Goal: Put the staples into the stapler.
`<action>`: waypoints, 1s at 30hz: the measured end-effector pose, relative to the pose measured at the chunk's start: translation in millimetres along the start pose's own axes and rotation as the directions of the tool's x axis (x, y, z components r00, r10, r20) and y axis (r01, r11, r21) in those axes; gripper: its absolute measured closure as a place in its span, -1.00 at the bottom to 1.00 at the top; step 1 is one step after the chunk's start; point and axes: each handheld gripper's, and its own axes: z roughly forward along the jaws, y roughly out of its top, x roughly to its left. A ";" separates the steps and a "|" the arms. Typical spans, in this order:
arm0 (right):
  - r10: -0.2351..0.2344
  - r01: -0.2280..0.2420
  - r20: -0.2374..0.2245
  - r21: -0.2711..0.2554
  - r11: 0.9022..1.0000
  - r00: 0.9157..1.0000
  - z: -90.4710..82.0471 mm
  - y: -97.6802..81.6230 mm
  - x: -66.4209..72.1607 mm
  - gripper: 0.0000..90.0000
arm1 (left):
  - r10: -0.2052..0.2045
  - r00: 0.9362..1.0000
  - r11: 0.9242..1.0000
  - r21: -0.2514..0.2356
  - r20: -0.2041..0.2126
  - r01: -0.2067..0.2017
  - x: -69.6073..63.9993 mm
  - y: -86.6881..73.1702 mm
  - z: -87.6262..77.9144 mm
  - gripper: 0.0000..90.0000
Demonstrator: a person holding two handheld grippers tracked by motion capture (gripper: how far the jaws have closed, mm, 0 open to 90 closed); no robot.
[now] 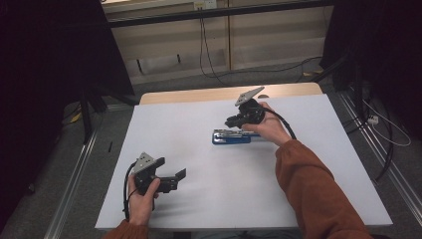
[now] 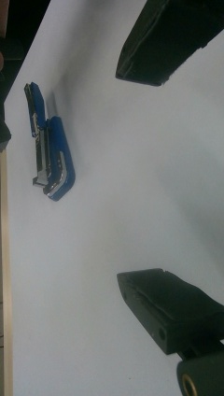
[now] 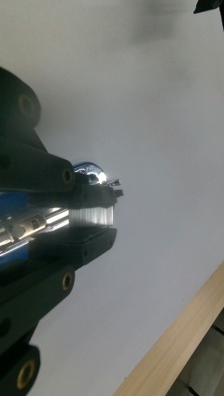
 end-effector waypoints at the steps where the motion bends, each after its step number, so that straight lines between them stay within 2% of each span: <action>1: -0.002 0.002 -0.001 0.003 1.000 1.000 1.2 0.7 0.7 0.75 | 0.000 1.000 1.000 0.000 0.000 0.000 0.1 0.0 0.0 -0.91; 7: -0.017 0.017 -0.024 -0.001 1.000 1.000 8.9 3.1 5.1 0.76 | -0.001 1.000 1.000 0.001 0.001 0.001 0.0 0.0 0.2 -0.91; 20: -0.030 0.030 -0.031 0.015 0.999 0.999 26.4 9.0 8.5 0.75 | -0.005 1.000 1.000 -0.011 -0.003 0.005 -0.3 0.2 0.1 -0.91; 23: -0.050 0.050 -0.032 0.008 0.999 0.998 30.2 10.9 8.5 0.76 | 0.003 1.000 1.000 -0.010 -0.004 -0.004 0.3 0.5 -0.9 -0.91; 24: -0.055 0.056 -0.031 0.009 0.998 0.998 30.9 11.3 8.3 0.75 | -0.007 1.000 1.000 -0.019 -0.005 0.007 -0.2 0.5 -0.8 -0.91; 30: -0.106 0.107 -0.045 0.020 0.994 0.993 34.3 10.4 5.8 0.75 | -0.006 1.000 1.000 -0.020 -0.003 0.006 0.0 0.4 -0.7 -0.91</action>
